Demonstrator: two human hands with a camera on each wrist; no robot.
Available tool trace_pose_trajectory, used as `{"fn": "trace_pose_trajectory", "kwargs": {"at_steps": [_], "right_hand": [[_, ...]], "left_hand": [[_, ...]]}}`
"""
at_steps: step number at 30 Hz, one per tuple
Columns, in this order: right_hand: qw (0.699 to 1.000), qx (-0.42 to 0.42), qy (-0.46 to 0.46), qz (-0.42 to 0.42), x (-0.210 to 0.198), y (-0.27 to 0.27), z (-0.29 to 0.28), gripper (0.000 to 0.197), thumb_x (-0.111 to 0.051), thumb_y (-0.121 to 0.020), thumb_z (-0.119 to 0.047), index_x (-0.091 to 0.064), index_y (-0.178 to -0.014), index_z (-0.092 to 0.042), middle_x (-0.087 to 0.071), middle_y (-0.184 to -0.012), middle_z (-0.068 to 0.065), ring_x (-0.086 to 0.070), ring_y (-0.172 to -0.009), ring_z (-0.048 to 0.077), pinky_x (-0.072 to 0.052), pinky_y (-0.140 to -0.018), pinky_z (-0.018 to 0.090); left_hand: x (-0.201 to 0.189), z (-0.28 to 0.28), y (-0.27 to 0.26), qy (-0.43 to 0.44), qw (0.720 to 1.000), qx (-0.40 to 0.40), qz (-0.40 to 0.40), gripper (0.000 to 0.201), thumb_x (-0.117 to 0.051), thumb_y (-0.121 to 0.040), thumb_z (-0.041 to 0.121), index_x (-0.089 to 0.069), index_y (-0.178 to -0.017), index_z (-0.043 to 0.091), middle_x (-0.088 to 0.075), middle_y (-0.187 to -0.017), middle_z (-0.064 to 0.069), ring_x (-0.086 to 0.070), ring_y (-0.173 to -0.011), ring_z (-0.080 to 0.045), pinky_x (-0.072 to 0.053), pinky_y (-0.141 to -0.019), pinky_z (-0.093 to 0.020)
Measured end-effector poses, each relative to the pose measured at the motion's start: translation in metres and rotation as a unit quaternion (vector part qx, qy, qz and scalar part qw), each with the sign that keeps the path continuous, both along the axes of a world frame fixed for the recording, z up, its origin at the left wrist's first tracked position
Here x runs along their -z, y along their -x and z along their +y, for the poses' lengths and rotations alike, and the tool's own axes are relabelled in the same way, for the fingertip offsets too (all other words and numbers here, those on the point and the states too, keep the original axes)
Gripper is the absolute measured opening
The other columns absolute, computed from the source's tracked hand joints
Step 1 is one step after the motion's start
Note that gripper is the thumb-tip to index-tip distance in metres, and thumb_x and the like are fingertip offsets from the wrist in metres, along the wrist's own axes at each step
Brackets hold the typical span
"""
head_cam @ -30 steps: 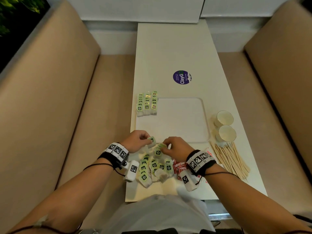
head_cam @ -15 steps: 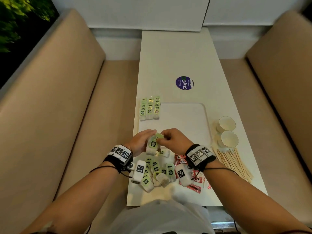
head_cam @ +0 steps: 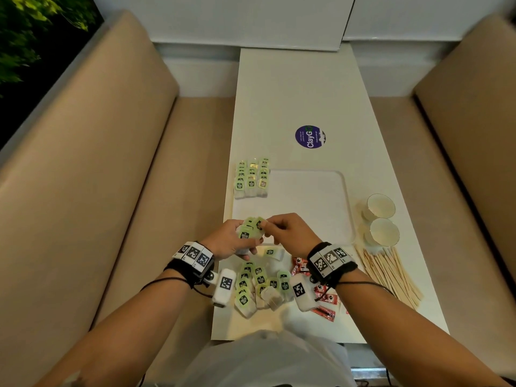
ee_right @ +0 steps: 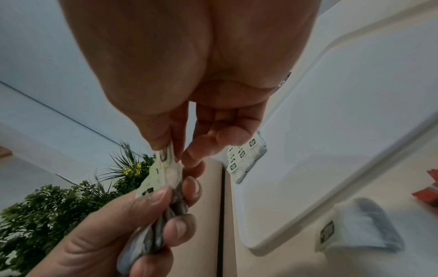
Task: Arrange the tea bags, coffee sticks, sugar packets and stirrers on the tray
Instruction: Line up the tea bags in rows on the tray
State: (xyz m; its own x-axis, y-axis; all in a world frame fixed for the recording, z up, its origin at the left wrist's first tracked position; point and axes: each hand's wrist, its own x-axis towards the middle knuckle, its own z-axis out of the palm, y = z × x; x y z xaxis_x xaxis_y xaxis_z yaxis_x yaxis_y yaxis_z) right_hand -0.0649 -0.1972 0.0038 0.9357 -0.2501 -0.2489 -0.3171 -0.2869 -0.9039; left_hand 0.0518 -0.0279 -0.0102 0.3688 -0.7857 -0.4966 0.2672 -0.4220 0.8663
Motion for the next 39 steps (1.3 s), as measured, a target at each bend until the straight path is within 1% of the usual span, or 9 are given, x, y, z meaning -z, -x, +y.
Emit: {"fn": "trace_pose_trajectory", "kwargs": {"at_steps": [4,9,14,19,23,25,28,34,39], "right_hand": [[0.999,0.046,-0.016,-0.008,0.001,-0.001,-0.006,0.024,-0.063,-0.099,-0.032,-0.074,-0.081,-0.021,-0.069,-0.070,-0.004,-0.060,-0.061,0.009,-0.048,-0.060,0.020],[0.998,0.052,-0.026,-0.003,0.005,-0.002,-0.011,0.024,-0.062,-0.100,-0.030,-0.074,-0.090,-0.012,-0.074,-0.085,0.005,-0.066,-0.065,0.011,-0.049,-0.061,0.021],[0.999,0.027,-0.035,0.015,0.004,-0.007,-0.012,0.022,-0.060,-0.102,-0.029,-0.072,-0.093,-0.013,-0.075,-0.086,0.005,-0.070,-0.070,0.012,-0.051,-0.065,0.024],[0.998,-0.036,-0.007,0.051,0.006,-0.019,-0.008,0.021,-0.058,-0.103,-0.031,-0.070,-0.094,-0.016,-0.077,-0.086,-0.004,-0.073,-0.074,0.012,-0.049,-0.065,0.020],[0.999,-0.018,0.012,0.047,0.012,-0.031,-0.006,0.021,-0.058,-0.102,-0.034,-0.070,-0.095,-0.018,-0.075,-0.086,-0.002,-0.071,-0.074,0.011,-0.055,-0.069,0.030],[0.999,-0.008,0.011,0.043,0.017,-0.034,-0.005,0.020,-0.061,-0.100,-0.038,-0.071,-0.098,-0.020,-0.075,-0.090,-0.003,-0.071,-0.074,0.009,-0.054,-0.069,0.027],[0.999,-0.013,0.004,0.047,0.028,-0.038,-0.003,0.022,-0.067,-0.094,-0.045,-0.072,-0.100,-0.024,-0.074,-0.094,-0.007,-0.071,-0.073,0.008,-0.054,-0.068,0.023],[0.998,-0.006,0.020,0.064,0.052,-0.046,0.007,0.017,-0.067,-0.095,-0.037,-0.070,-0.085,-0.024,-0.069,-0.077,-0.004,-0.069,-0.070,0.019,-0.055,-0.068,0.034],[0.997,0.021,0.036,0.072,0.066,-0.063,0.008,0.020,-0.066,-0.096,-0.039,-0.071,-0.088,-0.022,-0.071,-0.077,-0.004,-0.067,-0.065,0.011,-0.054,-0.067,0.027]], "left_hand": [[0.006,0.004,-0.004,-0.003,0.999,-0.038,-0.010,0.028,-0.072,-0.091,0.013,-0.062,-0.113,-0.002,-0.066,-0.084,-0.008,-0.065,-0.075,-0.019,-0.057,-0.059,-0.029],[0.013,0.006,-0.005,-0.006,0.998,-0.064,-0.008,0.032,-0.071,-0.092,0.011,-0.060,-0.119,-0.003,-0.066,-0.087,-0.012,-0.065,-0.072,-0.015,-0.055,-0.056,-0.026],[0.015,0.007,-0.011,-0.004,0.992,-0.119,-0.035,0.024,-0.075,-0.088,0.010,-0.063,-0.108,0.009,-0.063,-0.081,-0.008,-0.061,-0.067,-0.013,-0.054,-0.056,-0.027],[0.017,0.004,-0.024,-0.028,0.993,-0.087,-0.068,0.027,-0.081,-0.083,0.016,-0.065,-0.105,0.012,-0.065,-0.076,0.001,-0.060,-0.067,-0.009,-0.053,-0.058,-0.026],[0.018,-0.001,-0.031,-0.026,0.990,-0.098,-0.093,0.019,-0.078,-0.086,0.014,-0.065,-0.098,0.005,-0.065,-0.079,-0.003,-0.060,-0.066,-0.009,-0.053,-0.057,-0.024],[0.018,-0.002,-0.035,-0.023,0.989,-0.108,-0.097,0.020,-0.077,-0.086,0.014,-0.067,-0.099,0.002,-0.066,-0.080,-0.005,-0.058,-0.066,-0.010,-0.050,-0.055,-0.023],[0.018,-0.002,-0.040,-0.023,0.988,-0.119,-0.098,0.013,-0.076,-0.088,0.013,-0.067,-0.095,0.008,-0.066,-0.071,0.004,-0.059,-0.060,-0.004,-0.049,-0.054,-0.021],[0.026,-0.005,-0.051,-0.032,0.984,-0.155,-0.080,0.017,-0.074,-0.089,0.010,-0.064,-0.101,0.004,-0.067,-0.074,-0.002,-0.059,-0.056,-0.005,-0.049,-0.051,-0.022],[0.035,-0.007,-0.063,-0.041,0.974,-0.216,-0.059,0.010,-0.073,-0.090,0.011,-0.065,-0.095,0.010,-0.064,-0.073,-0.005,-0.058,-0.060,-0.012,-0.049,-0.052,-0.025]]}}
